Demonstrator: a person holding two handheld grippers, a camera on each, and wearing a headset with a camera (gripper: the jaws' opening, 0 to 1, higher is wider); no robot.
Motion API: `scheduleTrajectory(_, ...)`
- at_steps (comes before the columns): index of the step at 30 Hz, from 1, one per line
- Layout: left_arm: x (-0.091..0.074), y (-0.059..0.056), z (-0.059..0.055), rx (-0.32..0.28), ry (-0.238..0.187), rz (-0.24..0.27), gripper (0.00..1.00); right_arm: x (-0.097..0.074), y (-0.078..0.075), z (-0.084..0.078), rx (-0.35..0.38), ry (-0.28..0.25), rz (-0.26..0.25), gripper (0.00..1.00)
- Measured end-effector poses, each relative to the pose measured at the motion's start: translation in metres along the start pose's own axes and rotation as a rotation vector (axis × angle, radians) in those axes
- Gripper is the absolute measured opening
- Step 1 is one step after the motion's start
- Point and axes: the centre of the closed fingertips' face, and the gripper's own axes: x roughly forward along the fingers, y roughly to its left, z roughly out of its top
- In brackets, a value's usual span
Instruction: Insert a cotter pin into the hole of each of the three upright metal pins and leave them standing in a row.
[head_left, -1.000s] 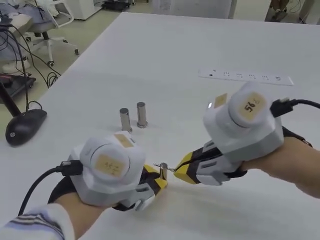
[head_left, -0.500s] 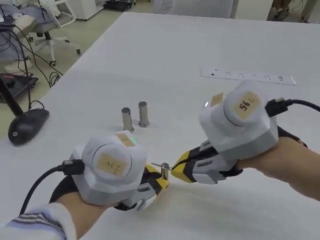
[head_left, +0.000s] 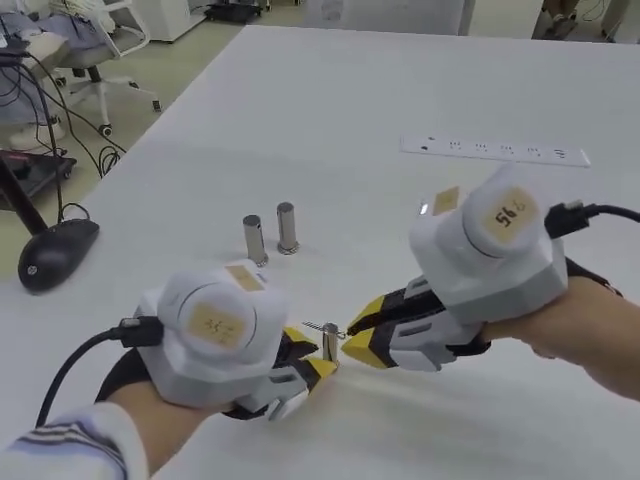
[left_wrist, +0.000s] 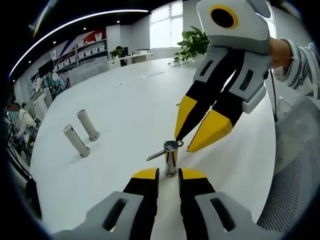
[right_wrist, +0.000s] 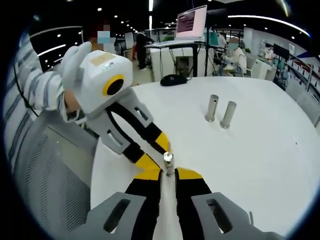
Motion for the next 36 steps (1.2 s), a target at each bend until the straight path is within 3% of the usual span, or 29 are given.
scheduleTrajectory(4,-0.004,0.001,-0.001,0.024,0.005,0.002,0.22,0.003,0.004,0.001,0.042,-0.024,0.031,0.13)
scheduleTrajectory(8,-0.008,0.001,-0.004,0.037,0.011,-0.010,0.33,0.007,0.002,-0.001,0.030,-0.023,0.015,0.15)
scheduleTrajectory(11,-0.013,-0.001,-0.004,0.006,0.003,-0.021,0.48,0.010,0.002,-0.002,0.030,-0.032,0.014,0.17)
scheduleTrajectory(15,-0.019,-0.004,-0.005,-0.002,0.003,-0.027,0.52,0.016,0.001,-0.003,0.034,-0.042,0.013,0.17)
scheduleTrajectory(17,-0.023,-0.001,-0.015,-0.006,0.050,-0.010,0.59,0.019,0.001,-0.003,0.021,-0.060,0.009,0.18)
scheduleTrajectory(22,-0.035,0.000,-0.020,-0.058,0.027,-0.005,0.72,0.025,0.002,-0.005,0.033,-0.097,0.014,0.18)
scheduleTrajectory(26,-0.042,0.002,-0.024,-0.070,0.030,0.003,0.77,0.030,0.004,-0.010,0.026,-0.094,0.014,0.18)
scheduleTrajectory(29,-0.048,0.003,-0.022,-0.082,0.018,0.008,0.81,0.032,0.003,-0.012,0.021,-0.102,0.006,0.18)
scheduleTrajectory(32,-0.053,0.004,-0.016,-0.028,0.006,0.020,0.83,0.034,0.002,-0.014,0.022,-0.105,-0.001,0.17)
scheduleTrajectory(36,-0.057,0.002,-0.009,-0.029,-0.009,0.009,0.93,0.037,0.001,-0.016,0.029,-0.118,-0.010,0.17)
